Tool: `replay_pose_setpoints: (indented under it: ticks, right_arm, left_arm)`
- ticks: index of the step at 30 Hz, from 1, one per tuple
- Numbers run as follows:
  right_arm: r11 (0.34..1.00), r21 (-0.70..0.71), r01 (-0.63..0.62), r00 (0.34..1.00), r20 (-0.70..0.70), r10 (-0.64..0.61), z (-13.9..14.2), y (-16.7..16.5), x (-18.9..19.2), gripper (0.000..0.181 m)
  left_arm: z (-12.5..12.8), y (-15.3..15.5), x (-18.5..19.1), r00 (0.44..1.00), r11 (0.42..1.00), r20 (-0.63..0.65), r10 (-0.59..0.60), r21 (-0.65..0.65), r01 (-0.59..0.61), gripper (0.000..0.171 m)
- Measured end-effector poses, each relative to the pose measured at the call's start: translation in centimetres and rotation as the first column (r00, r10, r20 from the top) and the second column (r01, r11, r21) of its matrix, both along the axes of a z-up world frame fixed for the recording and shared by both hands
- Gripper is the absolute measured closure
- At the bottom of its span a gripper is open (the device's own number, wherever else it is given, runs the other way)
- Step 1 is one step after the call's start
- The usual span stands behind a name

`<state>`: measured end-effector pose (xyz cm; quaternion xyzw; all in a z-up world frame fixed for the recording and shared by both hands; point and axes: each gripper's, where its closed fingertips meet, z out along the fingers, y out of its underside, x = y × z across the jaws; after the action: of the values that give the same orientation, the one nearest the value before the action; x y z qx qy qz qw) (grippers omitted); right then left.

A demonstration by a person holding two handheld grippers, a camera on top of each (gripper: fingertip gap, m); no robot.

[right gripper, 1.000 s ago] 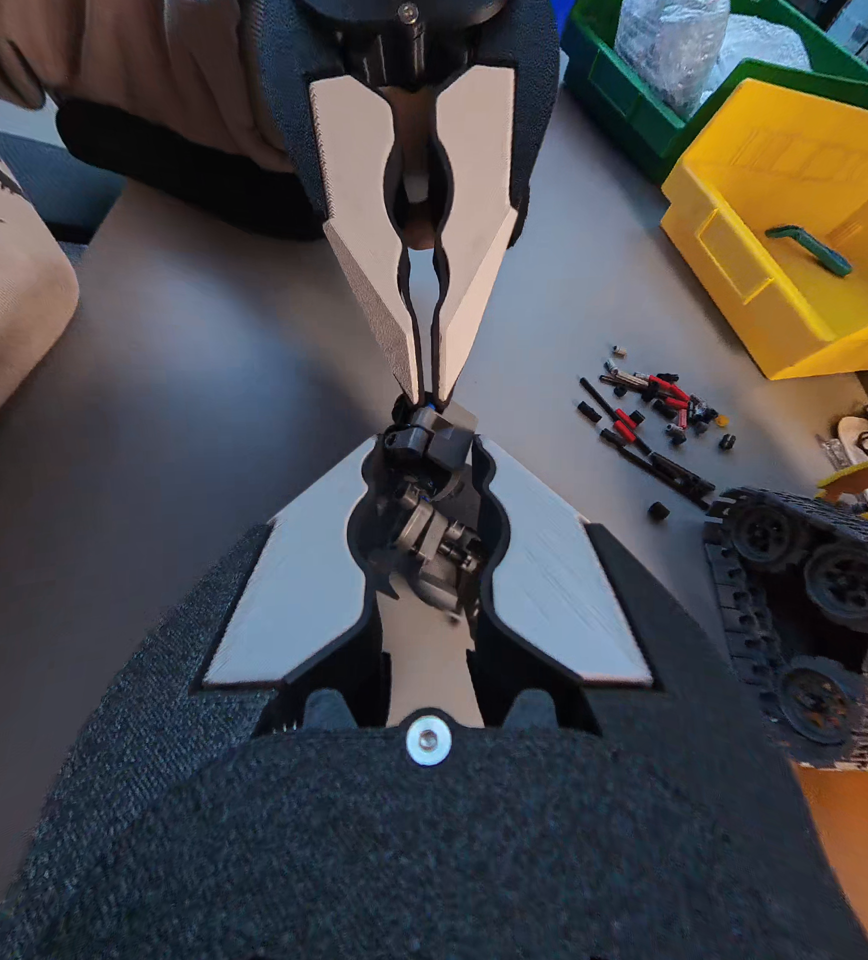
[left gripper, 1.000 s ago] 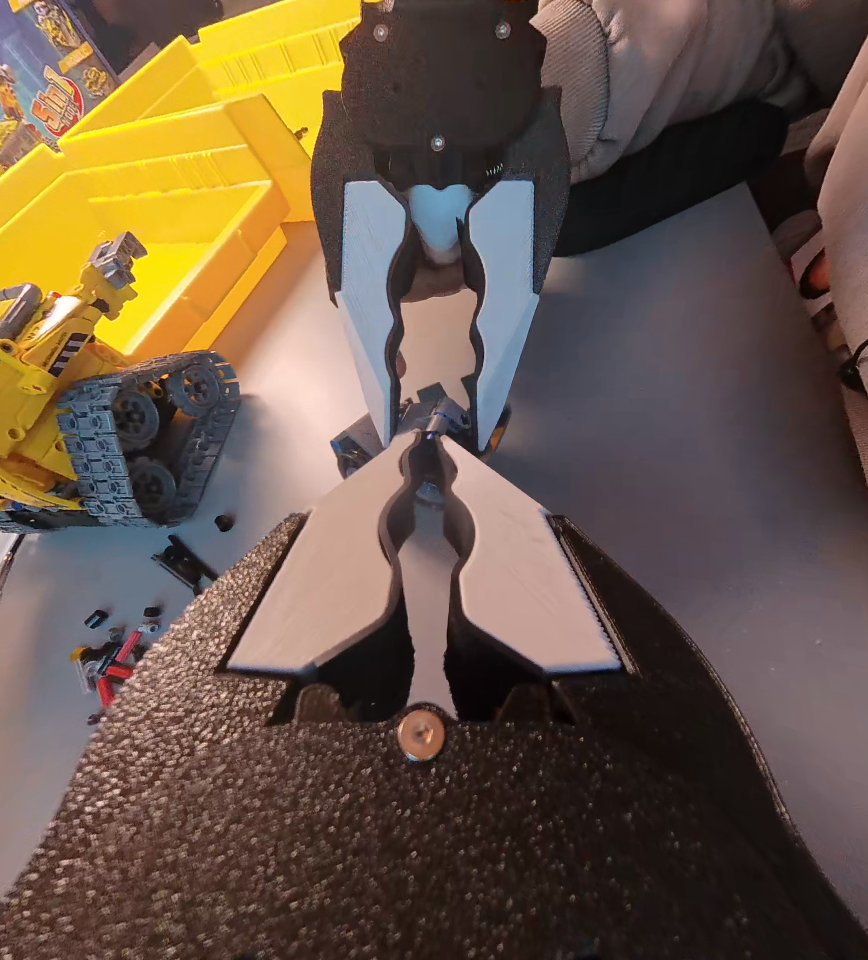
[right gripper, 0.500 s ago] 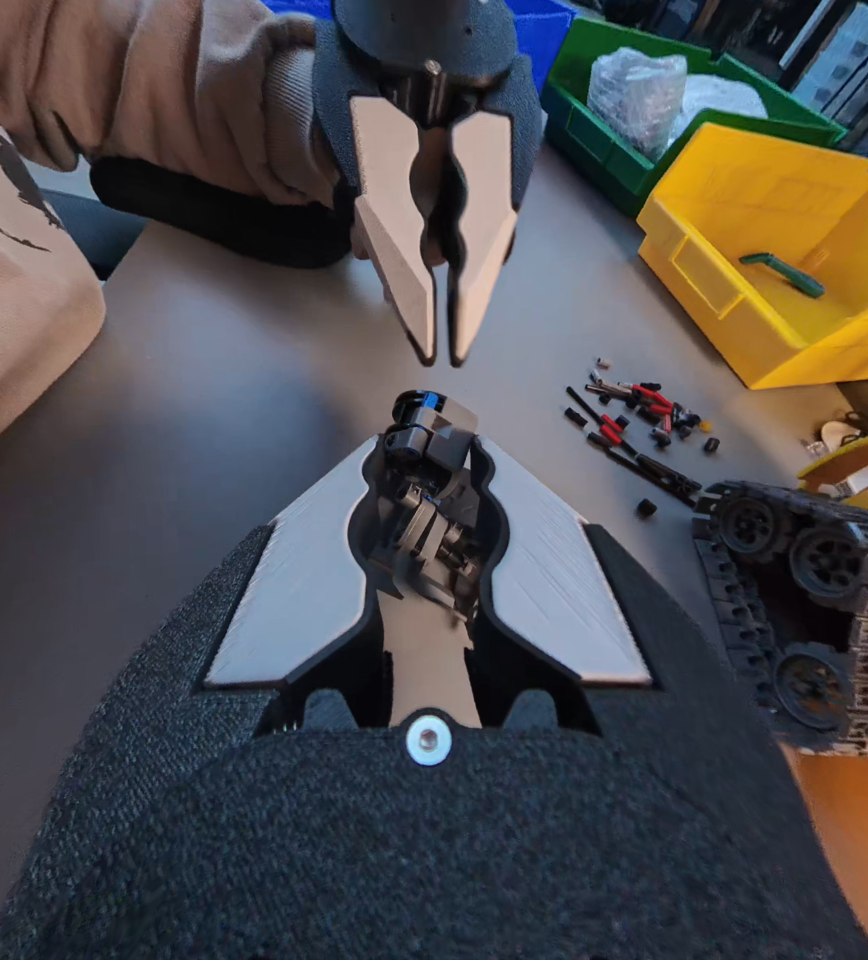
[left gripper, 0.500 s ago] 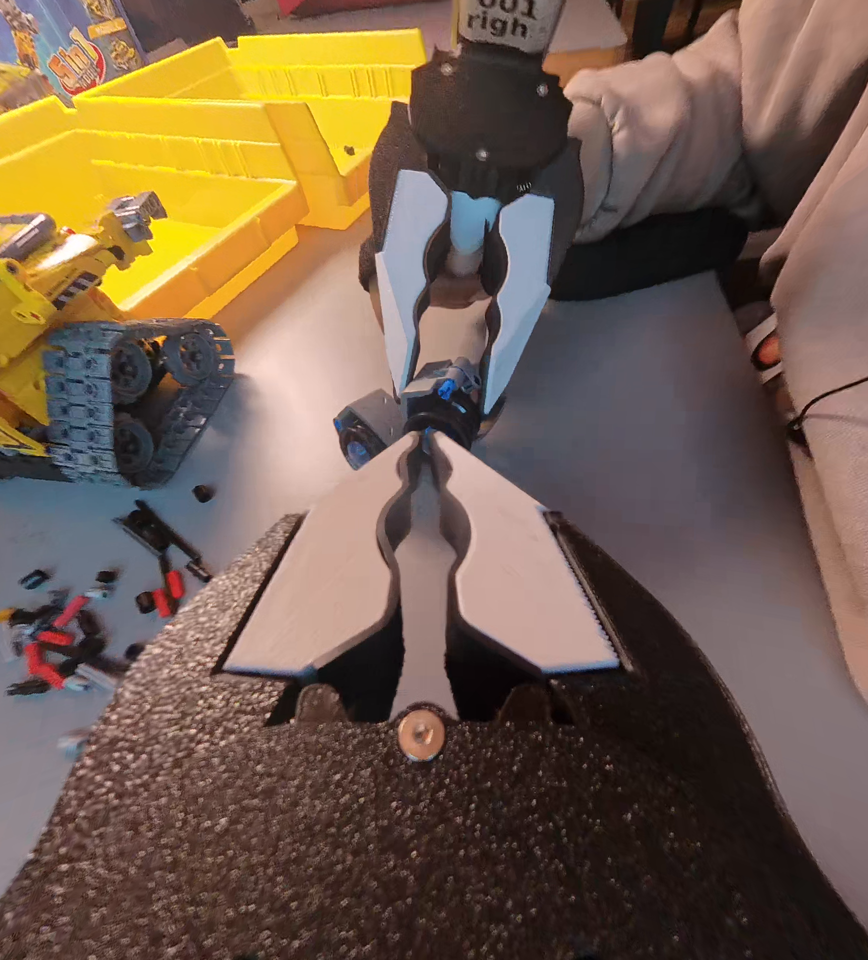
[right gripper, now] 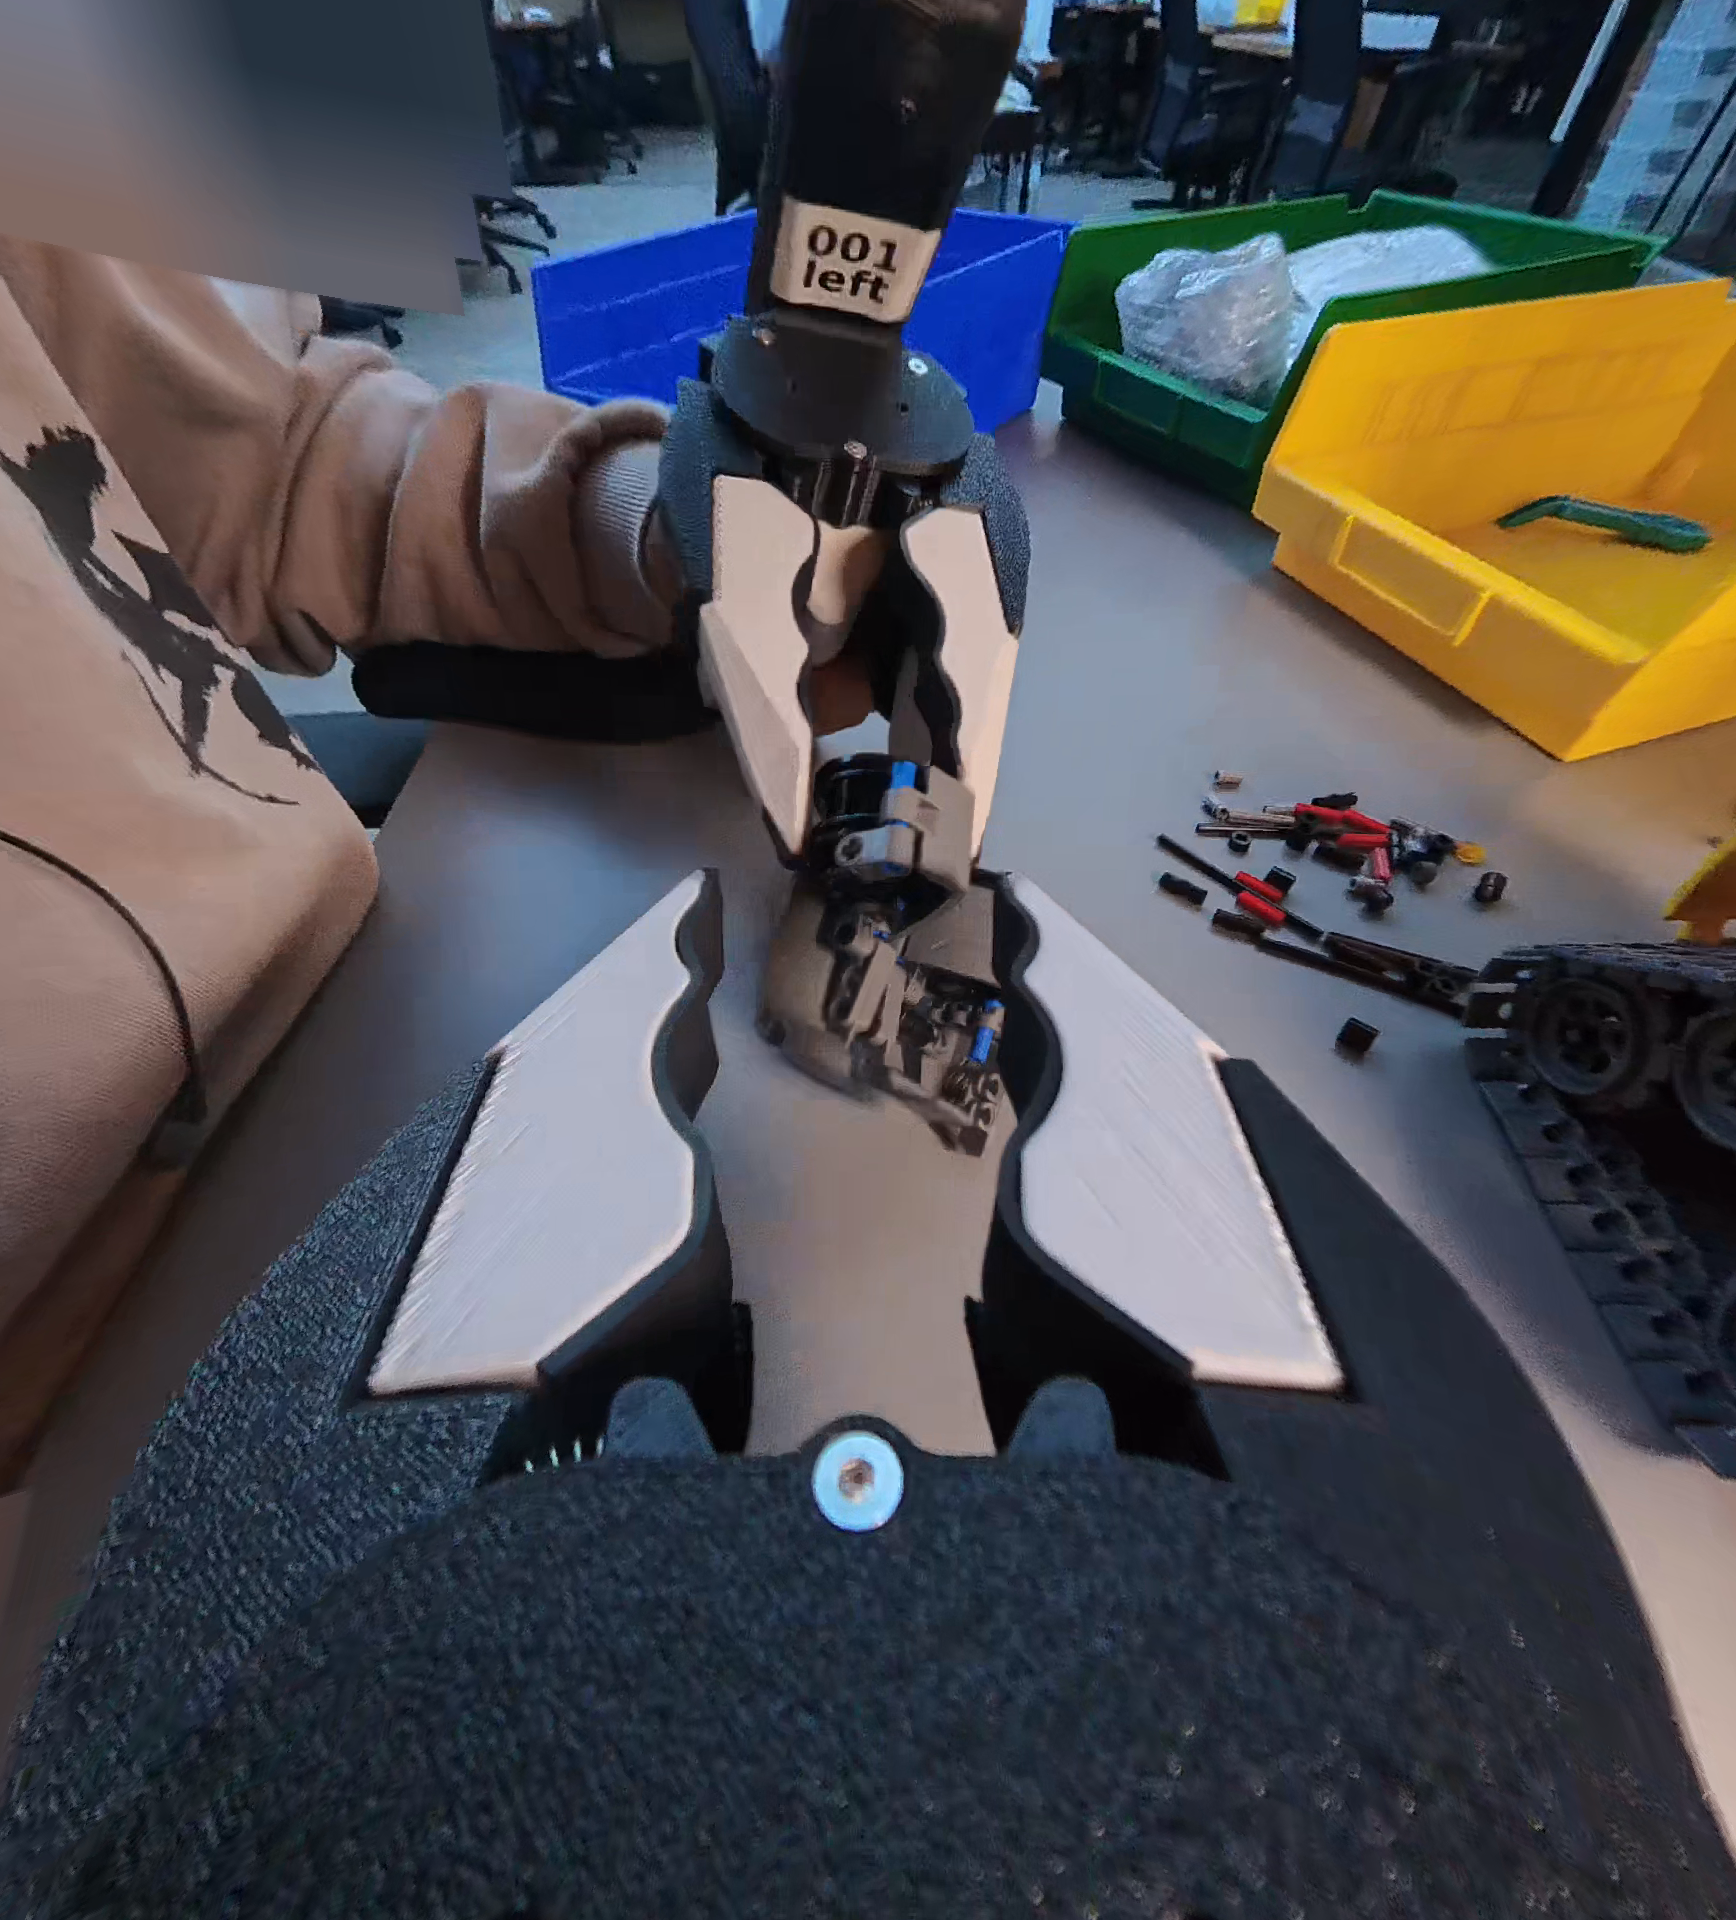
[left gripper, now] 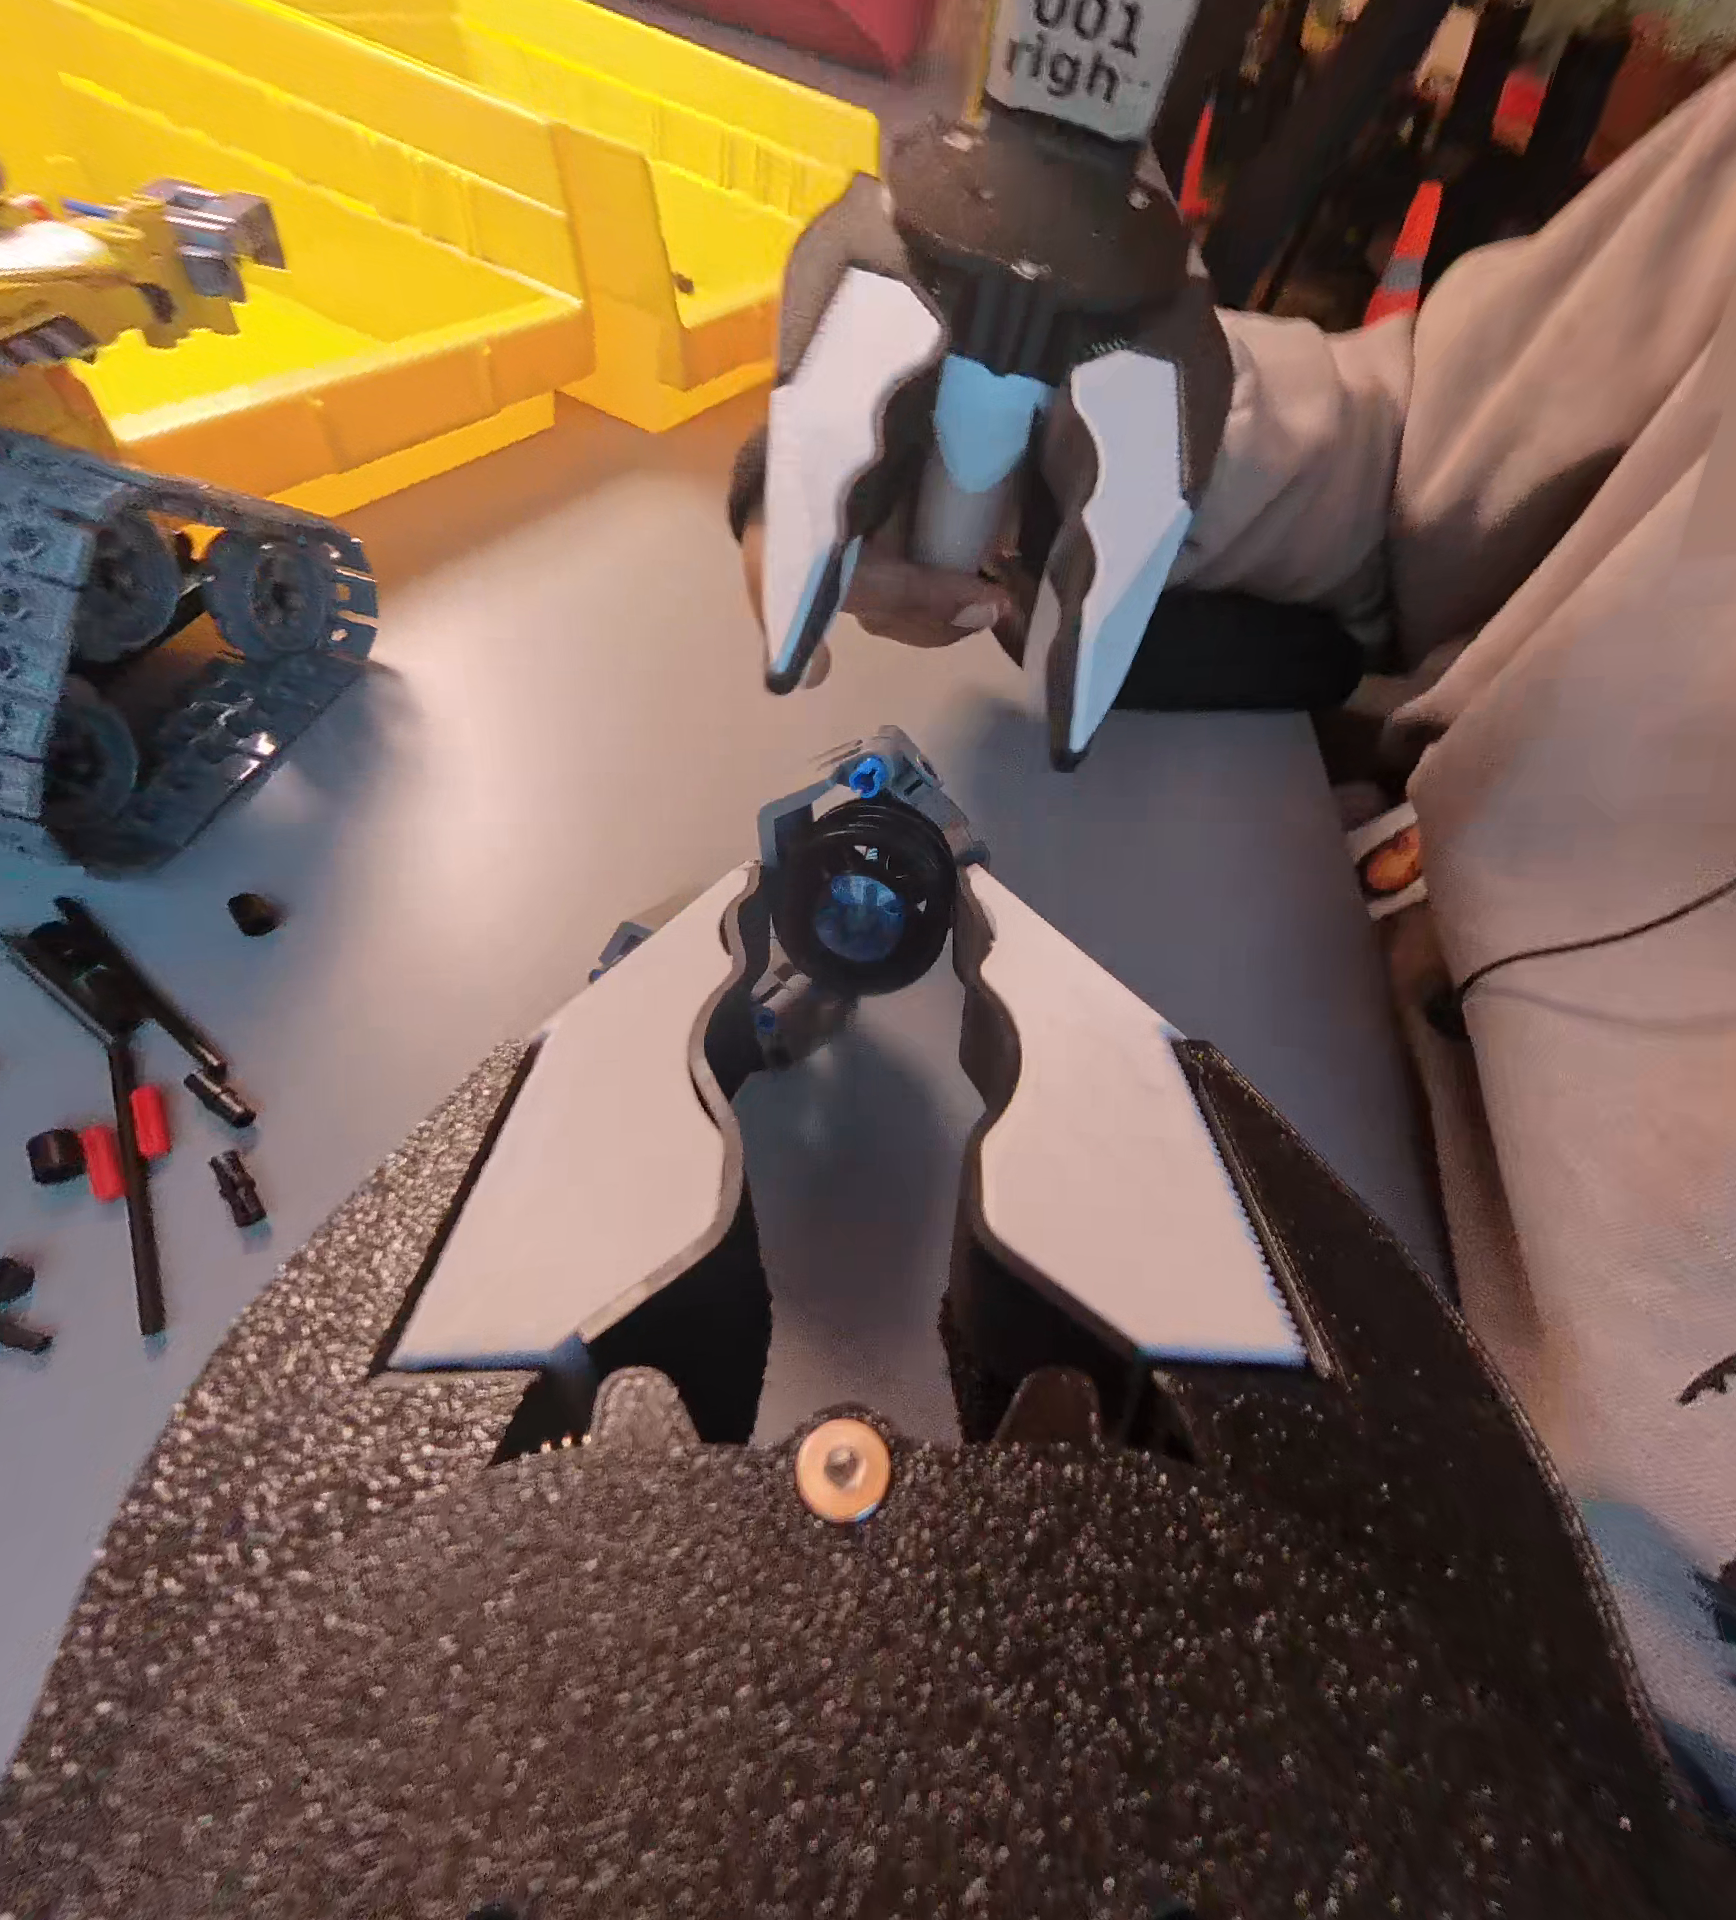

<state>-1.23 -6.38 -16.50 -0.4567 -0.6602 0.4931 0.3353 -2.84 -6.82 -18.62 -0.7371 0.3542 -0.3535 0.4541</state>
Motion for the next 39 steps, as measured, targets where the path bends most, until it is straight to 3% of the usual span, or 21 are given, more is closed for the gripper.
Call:
replay_pose_setpoints:
  ticks: [2,4,8,10,18,26,30,34,39]
  right_arm:
    - [1.0,0.009,0.011,1.0,0.026,-0.011,0.0,-0.1,0.2,0.124]
    - [0.993,0.105,0.055,0.997,0.053,-0.061,-0.9,-0.1,-0.3,0.126]
    - [0.954,0.265,0.142,0.989,-0.005,-0.146,-1.3,0.5,-1.6,0.156]
    - [0.945,0.291,0.148,0.989,-0.034,-0.144,-0.8,0.5,-1.7,0.159]
    - [0.975,0.2,0.093,0.996,-0.022,-0.091,0.0,-0.4,-1.2,0.16]
    - [0.995,0.093,-0.036,0.999,0.008,0.035,-0.3,-1.3,-0.1,0.161]
    - [0.994,0.006,-0.111,0.994,-0.004,0.111,0.4,-2.4,0.3,0.161]
    - [0.983,-0.044,-0.178,0.984,-0.005,0.178,0.4,-3.4,0.7,0.161]
    - [0.969,-0.06,-0.24,0.971,-0.019,0.239,0.7,-4.3,1.4,0.163]
  left_arm:
    - [0.9,0.7,-0.6,0.994,0.998,0.098,0.048,-0.055,-0.043,0.138]
    - [1.9,1.2,-0.9,0.974,0.991,0.215,0.073,-0.122,-0.048,0.138]
    - [3.0,1.3,-0.4,0.923,0.976,0.377,0.072,-0.219,0.013,0.138]
    - [3.5,1.3,-0.6,0.897,0.969,0.437,0.075,-0.243,0.037,0.138]
    - [4.3,0.5,-0.5,0.83,0.946,0.558,0.023,-0.281,0.164,0.139]
    - [3.8,-0.5,0.4,0.868,0.952,0.495,-0.041,-0.244,0.184,0.136]
    - [3.8,-1.3,1.1,0.927,0.986,0.362,-0.097,-0.094,0.14,0.115]
    - [3.9,-2.4,1.9,0.931,0.982,0.324,-0.167,-0.031,0.187,0.128]
    - [4.2,-3.0,2.4,0.917,0.973,0.337,-0.214,-0.013,0.232,0.132]
